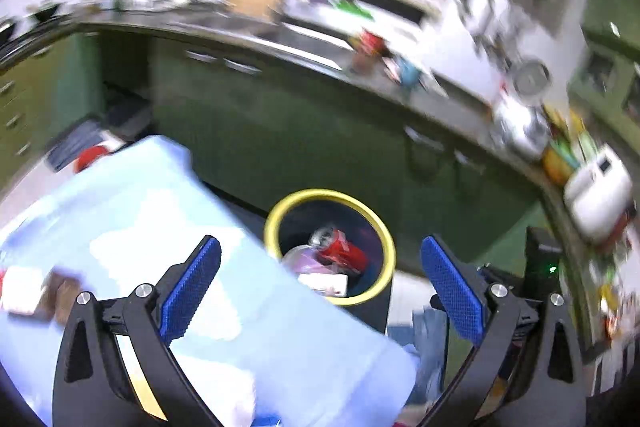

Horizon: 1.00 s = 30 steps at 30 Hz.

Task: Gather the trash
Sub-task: 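Grasp the orange mesh sponge with the right gripper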

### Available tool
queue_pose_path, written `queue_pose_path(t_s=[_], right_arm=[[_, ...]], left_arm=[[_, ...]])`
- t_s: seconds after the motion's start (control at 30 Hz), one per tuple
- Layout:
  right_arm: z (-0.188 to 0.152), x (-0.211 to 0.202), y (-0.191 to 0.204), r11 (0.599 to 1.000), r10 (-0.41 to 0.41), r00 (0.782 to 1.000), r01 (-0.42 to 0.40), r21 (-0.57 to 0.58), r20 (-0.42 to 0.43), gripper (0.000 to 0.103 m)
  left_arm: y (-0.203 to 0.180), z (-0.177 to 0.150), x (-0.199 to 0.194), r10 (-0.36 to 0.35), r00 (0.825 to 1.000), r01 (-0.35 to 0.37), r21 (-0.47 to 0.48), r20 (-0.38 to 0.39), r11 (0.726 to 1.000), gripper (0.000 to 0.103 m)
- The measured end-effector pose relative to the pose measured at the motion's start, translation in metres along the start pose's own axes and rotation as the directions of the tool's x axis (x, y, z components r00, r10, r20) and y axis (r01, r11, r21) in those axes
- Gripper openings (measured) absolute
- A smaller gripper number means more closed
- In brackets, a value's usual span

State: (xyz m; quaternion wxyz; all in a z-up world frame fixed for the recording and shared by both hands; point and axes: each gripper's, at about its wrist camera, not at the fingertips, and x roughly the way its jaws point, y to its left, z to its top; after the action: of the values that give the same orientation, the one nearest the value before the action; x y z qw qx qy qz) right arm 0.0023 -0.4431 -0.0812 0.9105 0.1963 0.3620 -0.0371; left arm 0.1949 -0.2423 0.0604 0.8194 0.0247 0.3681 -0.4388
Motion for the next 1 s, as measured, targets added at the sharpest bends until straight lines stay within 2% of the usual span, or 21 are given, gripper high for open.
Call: queue_pose_path(t_s=[0.13, 0.2, 0.23, 0.37, 0.53, 0.63, 0.73, 0.8, 1.0], right_arm=[[0.001, 0.016, 0.045, 0.989, 0.104, 0.993, -0.109, -0.101, -0.061, 0.081], [-0.001, 0.027, 0.069, 0.975, 0.15, 0.983, -0.165, -0.147, -0.11, 0.081], [-0.003, 0.037, 0.087, 0.963, 0.177, 0.973, -0.203, -0.178, -0.151, 0.081], [-0.013, 0.062, 0.144, 0.913, 0.244, 0.935, -0.311, -0.263, -0.259, 0.081], [-0.031, 0.09, 0.216, 0.837, 0.271, 0.893, -0.403, -0.37, -0.359, 0.081], [-0.039, 0.102, 0.235, 0.821, 0.24, 0.888, -0.401, -0.405, -0.392, 0.08], [-0.039, 0.107, 0.234, 0.844, 0.201, 0.9, -0.359, -0.398, -0.386, 0.079], [-0.037, 0.11, 0.233, 0.844, 0.183, 0.907, -0.343, -0.412, -0.38, 0.079], [-0.038, 0.134, 0.262, 0.773, 0.2, 0.872, -0.42, -0.476, -0.446, 0.077]], left_arm=[[0.045, -0.038, -0.07, 0.109, 0.989, -0.095, -0.127, 0.103, 0.987, 0.098], [0.064, -0.062, -0.099, 0.185, 0.974, -0.164, -0.153, 0.132, 0.975, 0.098], [0.075, -0.076, -0.114, 0.24, 0.959, -0.213, -0.177, 0.149, 0.961, 0.098], [0.105, -0.125, -0.151, 0.356, 0.922, -0.306, -0.274, 0.151, 0.911, 0.098], [0.139, -0.176, -0.175, 0.442, 0.889, -0.371, -0.377, 0.12, 0.849, 0.098], [0.155, -0.2, -0.182, 0.449, 0.888, -0.371, -0.419, 0.1, 0.828, 0.098], [0.163, -0.214, -0.183, 0.467, 0.881, -0.393, -0.429, 0.078, 0.813, 0.098], [0.164, -0.218, -0.181, 0.464, 0.883, -0.391, -0.428, 0.077, 0.815, 0.098], [0.163, -0.217, -0.173, 0.432, 0.898, -0.361, -0.424, 0.081, 0.831, 0.098]])
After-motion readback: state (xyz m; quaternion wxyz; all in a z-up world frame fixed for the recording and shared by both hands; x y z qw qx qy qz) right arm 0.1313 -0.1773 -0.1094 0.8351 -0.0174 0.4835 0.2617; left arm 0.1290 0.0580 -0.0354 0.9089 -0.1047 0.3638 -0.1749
